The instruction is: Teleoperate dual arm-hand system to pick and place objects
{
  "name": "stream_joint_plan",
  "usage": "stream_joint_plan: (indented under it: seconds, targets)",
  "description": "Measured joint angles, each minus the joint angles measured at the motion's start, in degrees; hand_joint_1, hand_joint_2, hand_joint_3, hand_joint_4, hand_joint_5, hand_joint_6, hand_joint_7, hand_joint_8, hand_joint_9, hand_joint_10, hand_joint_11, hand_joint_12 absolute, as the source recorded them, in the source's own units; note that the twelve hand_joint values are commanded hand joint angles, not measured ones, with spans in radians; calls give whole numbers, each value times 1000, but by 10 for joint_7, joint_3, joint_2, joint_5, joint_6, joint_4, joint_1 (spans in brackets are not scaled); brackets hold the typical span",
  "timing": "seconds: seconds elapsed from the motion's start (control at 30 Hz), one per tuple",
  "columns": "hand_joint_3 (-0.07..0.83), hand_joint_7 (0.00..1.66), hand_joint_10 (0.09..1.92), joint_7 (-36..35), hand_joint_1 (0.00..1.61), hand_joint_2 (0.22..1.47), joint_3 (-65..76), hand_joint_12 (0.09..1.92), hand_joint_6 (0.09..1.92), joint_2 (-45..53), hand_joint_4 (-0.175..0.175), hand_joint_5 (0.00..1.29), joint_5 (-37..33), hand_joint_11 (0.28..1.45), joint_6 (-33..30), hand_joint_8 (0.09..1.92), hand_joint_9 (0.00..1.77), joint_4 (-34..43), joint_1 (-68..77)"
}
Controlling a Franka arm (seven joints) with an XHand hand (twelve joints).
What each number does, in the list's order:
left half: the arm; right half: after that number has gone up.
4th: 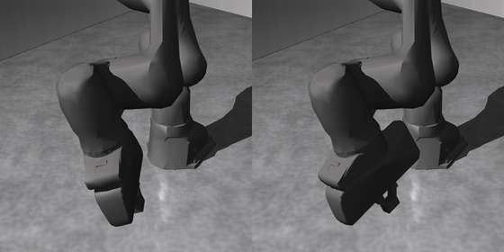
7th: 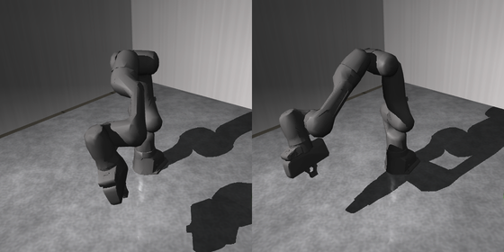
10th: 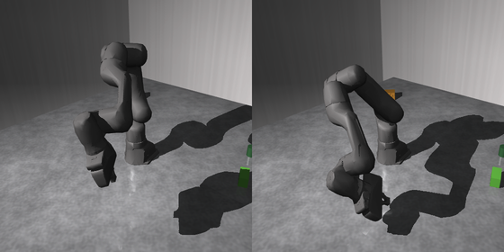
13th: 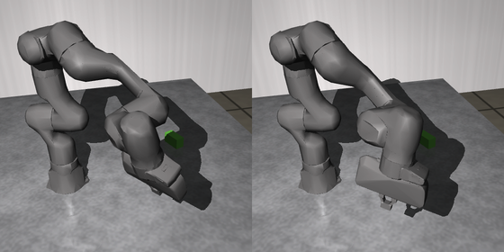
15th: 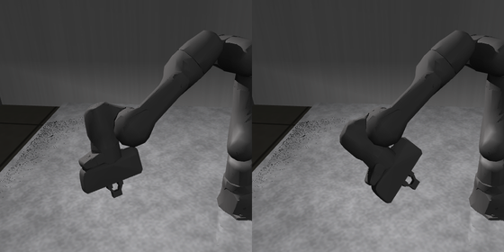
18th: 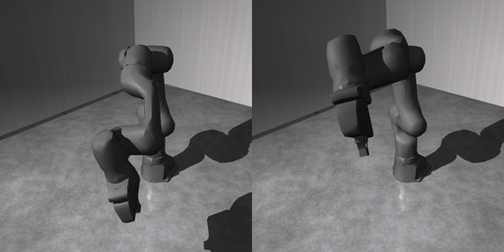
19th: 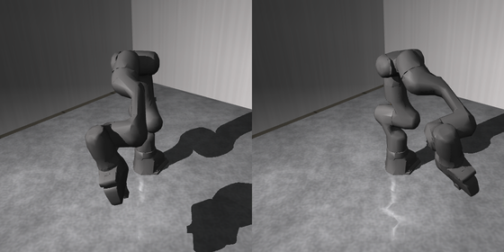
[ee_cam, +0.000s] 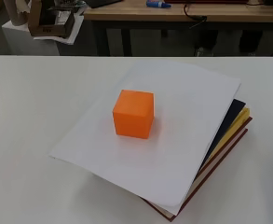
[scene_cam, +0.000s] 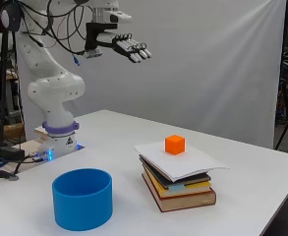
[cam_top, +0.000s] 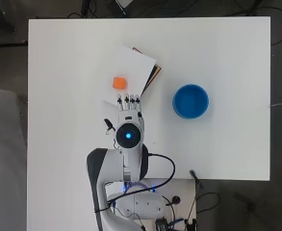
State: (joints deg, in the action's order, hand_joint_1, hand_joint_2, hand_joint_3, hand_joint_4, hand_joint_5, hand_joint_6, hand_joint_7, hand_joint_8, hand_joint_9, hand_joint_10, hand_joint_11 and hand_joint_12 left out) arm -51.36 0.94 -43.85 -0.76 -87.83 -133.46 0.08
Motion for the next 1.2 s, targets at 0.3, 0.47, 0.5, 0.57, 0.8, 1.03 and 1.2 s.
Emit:
stream_joint_plan:
  seconds: [0.3, 0.47, 0.5, 0.57, 0.8, 1.03, 1.2]
  targets:
    - [-11, 284, 87, 21, 240, 960, 3, 87, 87, 73, 74, 270, -16, 453, 37, 87, 419, 117, 1]
    - [-3, 287, 87, 30, 229, 970, -6, 87, 87, 125, 80, 271, -29, 466, -23, 87, 429, 84, 2]
    - [1, 299, 87, 31, 230, 977, -7, 87, 87, 131, 77, 272, -32, 478, -34, 87, 445, 79, 2]
    - [3, 353, 87, 33, 246, 1002, -9, 87, 87, 142, 72, 295, -36, 509, -46, 87, 495, 72, 2]
    - [-3, 409, 87, 25, 279, 988, -8, 87, 87, 214, 48, 277, -51, 548, -187, 87, 532, 49, 1]
    - [4, 505, 87, 6, 291, 1024, -3, 87, 87, 317, 53, 354, -60, 579, -263, 87, 602, 33, 0]
    - [3, 486, 87, -41, 276, 1038, 1, 87, 87, 359, 49, 332, -77, 583, -309, 87, 598, 2, 0]
